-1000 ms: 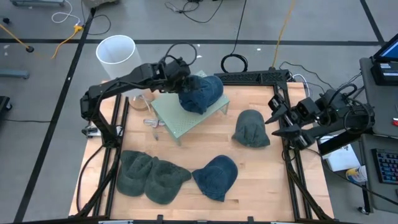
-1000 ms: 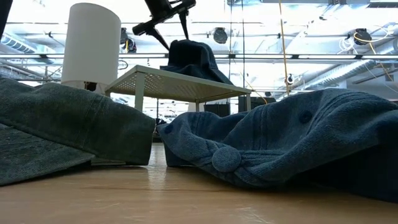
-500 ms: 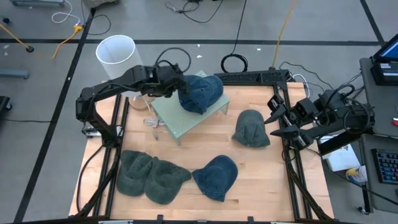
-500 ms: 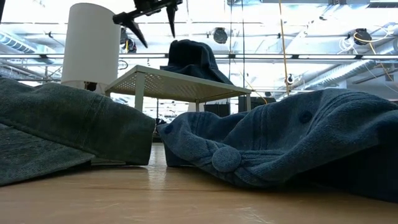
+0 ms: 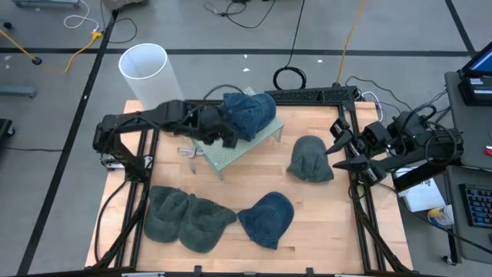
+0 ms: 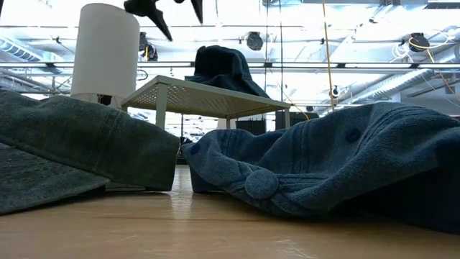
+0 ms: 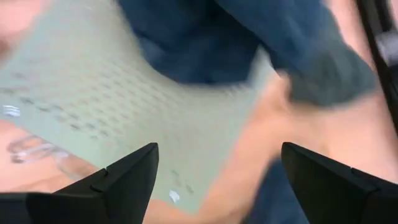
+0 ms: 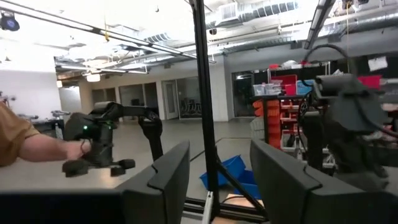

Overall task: Pick & Place hat
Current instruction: Stack the blue cap on the other blue cap on the shelf

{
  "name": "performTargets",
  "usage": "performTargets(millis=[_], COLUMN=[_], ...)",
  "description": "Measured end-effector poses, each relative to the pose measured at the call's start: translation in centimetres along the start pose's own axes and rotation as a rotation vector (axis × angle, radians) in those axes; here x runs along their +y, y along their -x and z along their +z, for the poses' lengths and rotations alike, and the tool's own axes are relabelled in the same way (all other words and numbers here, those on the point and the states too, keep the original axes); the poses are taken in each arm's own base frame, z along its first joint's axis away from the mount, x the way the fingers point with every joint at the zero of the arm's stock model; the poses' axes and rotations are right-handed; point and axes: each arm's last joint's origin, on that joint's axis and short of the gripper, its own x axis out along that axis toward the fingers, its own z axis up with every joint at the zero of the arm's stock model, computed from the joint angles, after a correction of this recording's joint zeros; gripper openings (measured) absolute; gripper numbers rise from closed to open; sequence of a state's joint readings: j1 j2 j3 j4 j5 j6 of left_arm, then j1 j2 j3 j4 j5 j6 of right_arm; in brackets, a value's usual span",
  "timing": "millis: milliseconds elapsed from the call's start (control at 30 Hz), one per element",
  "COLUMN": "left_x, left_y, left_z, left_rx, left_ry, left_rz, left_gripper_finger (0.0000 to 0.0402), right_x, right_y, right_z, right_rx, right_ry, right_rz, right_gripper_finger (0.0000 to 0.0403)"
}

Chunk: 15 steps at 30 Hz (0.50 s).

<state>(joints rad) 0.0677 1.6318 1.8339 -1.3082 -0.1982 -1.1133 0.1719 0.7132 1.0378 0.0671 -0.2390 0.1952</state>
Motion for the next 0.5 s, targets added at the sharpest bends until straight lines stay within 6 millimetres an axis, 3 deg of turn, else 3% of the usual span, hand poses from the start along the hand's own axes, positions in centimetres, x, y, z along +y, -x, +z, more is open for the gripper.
performTargets(millis=[300, 500], left_x=[-3.1, -4.1], left_y=[1.3, 2.3], left_z=[-4.5, -7.6], left_rx=[0.127, 0.264], left_ry=[-0.28, -0.41], left_rz=[-0.239, -0.341], left_gripper_finger=[0.0341, 0.0342], right_x=[-0.2, -0.9], right_y=[-0.3, -0.4], right_z=[-0.5, -1.6], right_rx=[0.038, 0.098], right_ry=[-0.144, -0.348], right_rz=[-0.025, -0.188], right_gripper_finger=[0.016, 0.0166])
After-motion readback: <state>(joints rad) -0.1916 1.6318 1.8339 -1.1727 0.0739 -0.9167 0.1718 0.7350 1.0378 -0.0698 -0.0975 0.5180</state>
